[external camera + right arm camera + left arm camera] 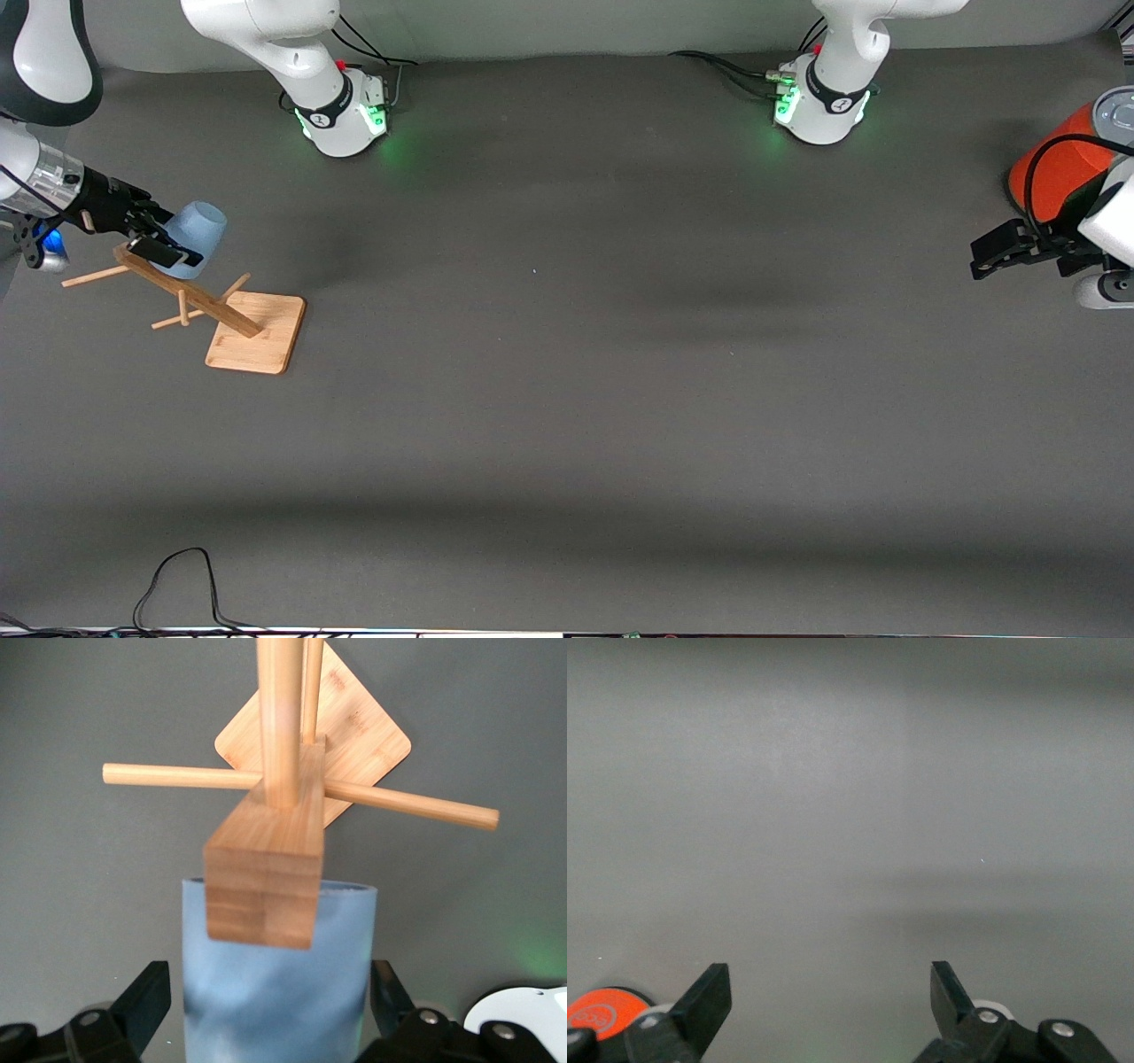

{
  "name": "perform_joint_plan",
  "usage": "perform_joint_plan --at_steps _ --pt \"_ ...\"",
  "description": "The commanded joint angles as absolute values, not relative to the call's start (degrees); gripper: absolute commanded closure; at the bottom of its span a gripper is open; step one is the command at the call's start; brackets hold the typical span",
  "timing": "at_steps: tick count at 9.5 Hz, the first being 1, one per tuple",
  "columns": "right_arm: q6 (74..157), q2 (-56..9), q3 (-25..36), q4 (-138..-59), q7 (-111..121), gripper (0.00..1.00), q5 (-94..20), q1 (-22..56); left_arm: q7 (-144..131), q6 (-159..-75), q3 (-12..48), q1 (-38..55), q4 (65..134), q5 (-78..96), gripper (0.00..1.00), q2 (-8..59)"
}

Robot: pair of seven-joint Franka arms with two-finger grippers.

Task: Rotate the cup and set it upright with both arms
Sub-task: 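Close the right gripper around the blue cup's body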

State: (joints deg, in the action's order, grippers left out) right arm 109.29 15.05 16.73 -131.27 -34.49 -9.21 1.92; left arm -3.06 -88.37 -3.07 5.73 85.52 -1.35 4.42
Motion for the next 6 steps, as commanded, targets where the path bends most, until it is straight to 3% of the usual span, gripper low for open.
perform_joint_plan --at_steps 1,3,6 --pt "110.0 14.7 16.9 -131.2 -32.7 0.06 -10.7 1.8 -2.8 -87.7 -3.0 5.7 84.6 -1.0 0.0 4.5" --pt "109.3 14.8 16.9 -131.1 -32.6 0.35 -10.7 1.8 -2.8 -87.7 -3.0 5.7 84.6 -1.0 0.0 4.5" --pt "107.0 15.4 16.5 -129.9 -33.7 0.41 -11.3 2.0 -3.2 -87.3 -2.9 6.2 84.9 -1.1 0.0 4.6"
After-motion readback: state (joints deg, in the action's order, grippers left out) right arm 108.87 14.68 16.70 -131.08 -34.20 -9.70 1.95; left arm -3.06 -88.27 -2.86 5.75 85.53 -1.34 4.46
